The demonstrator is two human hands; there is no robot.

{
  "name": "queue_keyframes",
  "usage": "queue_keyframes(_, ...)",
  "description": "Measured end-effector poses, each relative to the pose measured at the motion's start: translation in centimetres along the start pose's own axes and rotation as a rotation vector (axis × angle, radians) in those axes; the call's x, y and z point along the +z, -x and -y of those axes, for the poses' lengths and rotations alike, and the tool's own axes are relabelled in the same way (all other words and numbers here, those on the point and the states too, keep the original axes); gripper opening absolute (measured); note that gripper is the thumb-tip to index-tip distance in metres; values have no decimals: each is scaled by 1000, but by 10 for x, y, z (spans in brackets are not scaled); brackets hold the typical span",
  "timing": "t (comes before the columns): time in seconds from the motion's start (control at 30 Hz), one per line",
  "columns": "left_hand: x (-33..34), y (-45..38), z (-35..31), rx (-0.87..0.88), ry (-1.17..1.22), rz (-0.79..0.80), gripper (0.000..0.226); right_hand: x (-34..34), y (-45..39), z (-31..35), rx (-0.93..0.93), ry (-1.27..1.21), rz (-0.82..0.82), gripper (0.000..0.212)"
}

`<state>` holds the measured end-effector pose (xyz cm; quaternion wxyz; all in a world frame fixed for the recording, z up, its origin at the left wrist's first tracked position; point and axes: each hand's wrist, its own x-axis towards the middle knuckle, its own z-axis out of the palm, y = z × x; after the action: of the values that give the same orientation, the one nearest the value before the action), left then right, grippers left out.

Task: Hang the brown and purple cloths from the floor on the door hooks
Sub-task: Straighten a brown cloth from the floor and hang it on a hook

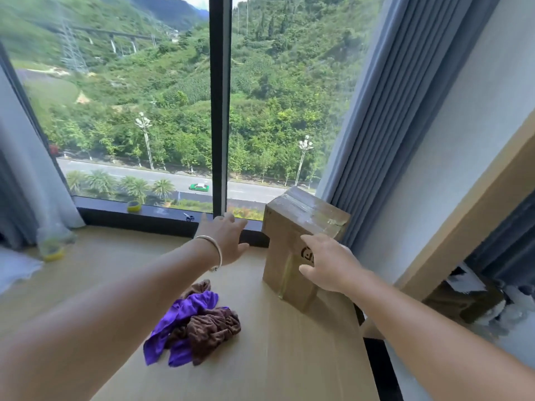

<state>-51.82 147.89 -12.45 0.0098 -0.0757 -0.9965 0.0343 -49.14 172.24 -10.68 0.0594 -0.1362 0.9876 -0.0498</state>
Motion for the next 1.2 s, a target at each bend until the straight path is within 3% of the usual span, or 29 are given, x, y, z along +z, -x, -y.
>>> queue_keyframes(0.33,103,-99,87,-175,46,185,63,57,-172,26,-139,54,151,69)
queue_keyframes(0.63,227,-132,125,-465,160,430,59,168,-323,36,-384,100,369,70)
queue_keyframes(0.87,343,-136,102,-787,326,642,56,275,-426,25,-611,117,565,52)
queue_keyframes(1.0,414,-146,83,-850,385,731,54,349,-467,12,-690,174,655,52)
queue_keyframes(1.2,543,-169,62,-836,440,693,49,487,-497,-4,-792,237,738,62)
